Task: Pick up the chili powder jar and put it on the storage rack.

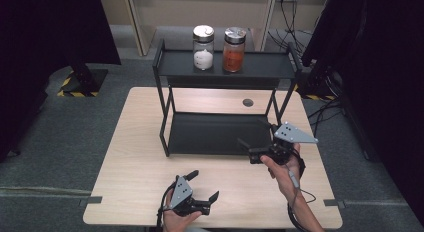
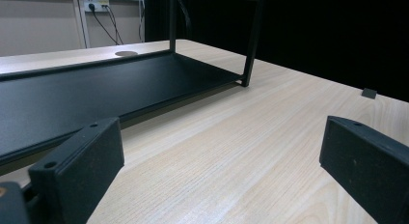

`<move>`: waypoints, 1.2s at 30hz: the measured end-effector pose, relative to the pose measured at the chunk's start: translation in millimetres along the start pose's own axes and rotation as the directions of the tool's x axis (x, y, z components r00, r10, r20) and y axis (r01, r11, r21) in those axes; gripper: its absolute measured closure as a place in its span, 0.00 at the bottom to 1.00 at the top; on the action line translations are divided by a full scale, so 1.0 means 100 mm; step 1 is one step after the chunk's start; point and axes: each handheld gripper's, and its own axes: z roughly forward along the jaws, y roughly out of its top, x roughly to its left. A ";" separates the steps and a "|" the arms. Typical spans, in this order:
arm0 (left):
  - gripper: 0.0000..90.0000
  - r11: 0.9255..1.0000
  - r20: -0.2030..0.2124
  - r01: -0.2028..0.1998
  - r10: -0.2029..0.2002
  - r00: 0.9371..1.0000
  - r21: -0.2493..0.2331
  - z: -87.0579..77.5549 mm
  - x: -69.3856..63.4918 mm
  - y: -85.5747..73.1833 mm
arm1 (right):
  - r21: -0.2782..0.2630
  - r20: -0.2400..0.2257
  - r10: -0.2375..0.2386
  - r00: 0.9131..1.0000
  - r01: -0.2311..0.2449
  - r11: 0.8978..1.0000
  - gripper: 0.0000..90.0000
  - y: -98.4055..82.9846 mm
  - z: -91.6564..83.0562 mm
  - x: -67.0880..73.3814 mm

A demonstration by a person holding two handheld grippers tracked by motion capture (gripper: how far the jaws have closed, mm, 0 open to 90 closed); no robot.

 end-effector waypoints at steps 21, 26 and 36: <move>0.01 1.000 -0.005 -0.003 0.003 1.000 -0.001 0.00 0.00 0.00 | 0.050 -0.010 0.000 1.000 0.001 0.999 0.00 -0.54 -0.03 0.14; 0.01 1.000 -0.008 -0.003 0.003 1.000 -0.002 0.00 0.00 0.00 | 0.063 -0.008 0.010 1.000 -0.010 0.998 0.00 -0.65 -0.03 0.15; 0.01 1.000 -0.009 -0.002 0.002 1.000 -0.005 0.00 0.00 0.00 | 0.073 -0.021 0.014 1.000 -0.013 0.997 0.00 -0.81 -0.02 0.16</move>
